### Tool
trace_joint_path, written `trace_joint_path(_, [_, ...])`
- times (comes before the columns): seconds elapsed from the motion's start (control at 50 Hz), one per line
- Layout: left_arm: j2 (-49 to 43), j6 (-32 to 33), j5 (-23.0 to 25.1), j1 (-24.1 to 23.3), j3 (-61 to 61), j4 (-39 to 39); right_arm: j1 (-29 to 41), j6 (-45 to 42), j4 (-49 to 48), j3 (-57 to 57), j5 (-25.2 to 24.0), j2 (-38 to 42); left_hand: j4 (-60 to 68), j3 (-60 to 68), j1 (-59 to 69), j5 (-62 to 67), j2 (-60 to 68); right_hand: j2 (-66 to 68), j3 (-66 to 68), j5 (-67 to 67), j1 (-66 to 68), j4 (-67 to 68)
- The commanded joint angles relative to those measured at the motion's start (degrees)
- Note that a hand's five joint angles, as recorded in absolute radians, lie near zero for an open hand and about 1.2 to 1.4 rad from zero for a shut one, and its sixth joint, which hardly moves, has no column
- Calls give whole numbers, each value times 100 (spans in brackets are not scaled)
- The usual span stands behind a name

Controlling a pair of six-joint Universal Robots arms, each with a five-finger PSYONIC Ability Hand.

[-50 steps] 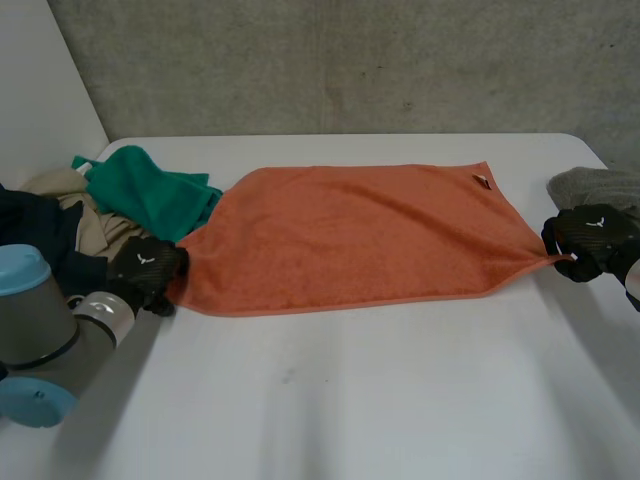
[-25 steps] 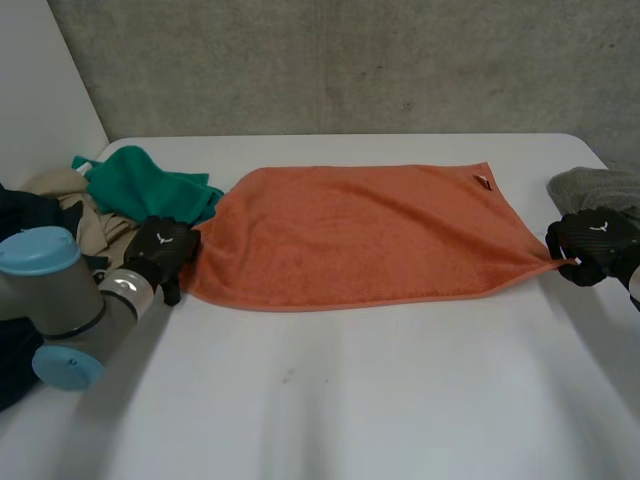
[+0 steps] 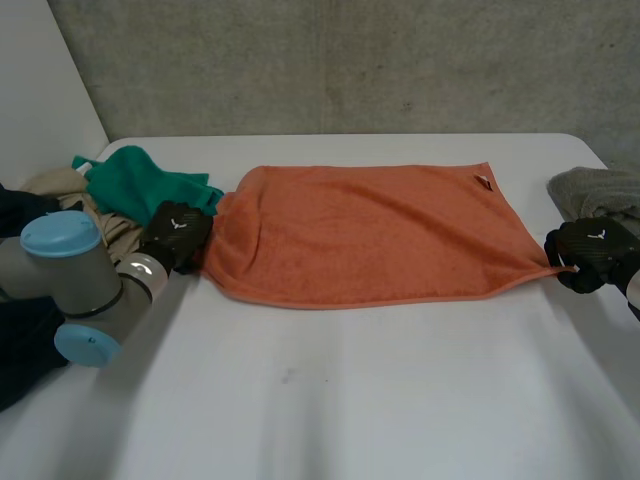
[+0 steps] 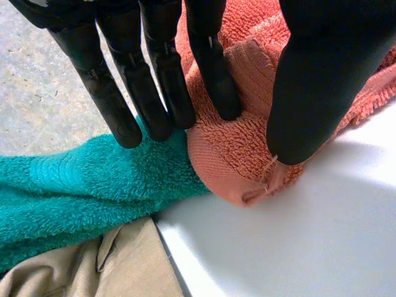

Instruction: Fold the laundry.

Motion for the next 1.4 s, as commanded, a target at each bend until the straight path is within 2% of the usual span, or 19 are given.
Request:
trace_joint_path(0.02, [-198,45,-15,-34,342,-249,3,-12,12,-16,0,-7,2467,2453,2458,2537,2452,1218,1152,1212,1505,1114])
trace_joint_path(0.04, [-198,63,-15,-34,352,-285,3,-12,12,-16,0,-16,3096,3082,3086,3166,3080,1218,1152,1212,1505,1114])
trace_joint_path(0.16, [135,72,-129,-42,212,-627,12,-12,152,-42,0,-139,3102,3088,3093,3172,3087,1218,1152,1212,1505,1114])
trace_joint_path(0.32, [1637,133,-358,28,-860,-1699,-14,-266,1048,-192,44,-622,3102,3088,3093,3172,3087,1218,1152,1212,1505,1114])
trace_joint_path(0.4, [2533,326,-358,98,-1616,-2481,-172,-959,1908,-245,131,-965,3102,3088,3093,3172,3087,1218,1152,1212,1505,1114])
trace_joint_path(0.42, [2857,449,-358,116,-1922,-2804,-268,-1361,2380,-245,236,-1087,3102,3088,3093,3172,3087,1218,1152,1212,1505,1114])
trace_joint_path(0.48, [3341,634,-349,177,-2423,-3176,-427,-2275,3339,-253,395,-1254,3102,3088,3093,3172,3087,1218,1152,1212,1505,1114])
trace_joint_path(0.52, [3423,635,-262,230,-2566,-2993,-454,-2647,3676,-280,352,-1290,3102,3088,3093,3172,3087,1218,1152,1212,1505,1114])
trace_joint_path(0.54, [3414,617,-200,256,-2610,-2835,-436,-2700,3686,-289,299,-1282,3102,3088,3093,3172,3087,1218,1152,1212,1505,1114])
trace_joint_path(0.56, [3362,539,-52,335,-2697,-2442,-358,-2623,3625,-323,212,-1186,2471,2457,2462,2541,2456,1218,1152,1212,1505,1114])
trace_joint_path(0.62, [3134,336,160,441,-2733,-1834,-278,-2272,3388,-464,158,-1080,-721,-735,-730,-651,-736,1218,1152,1212,1505,1114])
trace_joint_path(0.64, [2933,144,283,485,-2681,-1475,-269,-1844,3100,-569,158,-993,-1797,-1811,-1806,-1727,-1812,1218,1152,1212,1505,1114])
trace_joint_path(0.74, [2281,-542,433,468,-2286,-988,-173,-628,2158,-754,333,-720,-2110,-2124,-2120,-2040,-2126,1218,1152,1212,1505,1114])
trace_joint_path(0.86, [1639,-974,460,301,-1697,-1023,-67,-416,1849,-737,545,-579,-1993,-2007,-2003,-1923,-2009,1218,1152,1212,1505,1114])
trace_joint_path(1.0, [858,-781,442,37,-810,-1111,56,-425,1735,-737,580,-421,-1489,-1503,-1499,-1419,-1505,1218,1152,1212,1505,1114])
trace_joint_path(1.26, [101,-526,354,-244,263,-1269,118,-539,1682,-728,650,-254,59,44,49,128,43,1218,1152,1212,1505,1114])
trace_joint_path(1.36, [-31,-482,266,-253,448,-1278,91,-539,1682,-702,650,-253,781,766,771,850,765,1218,1152,1212,1505,1114])
trace_joint_path(1.4, [-14,-447,223,-253,457,-1270,74,-539,1682,-693,641,-253,2039,2025,2030,2109,2024,1218,1152,1212,1505,1114])
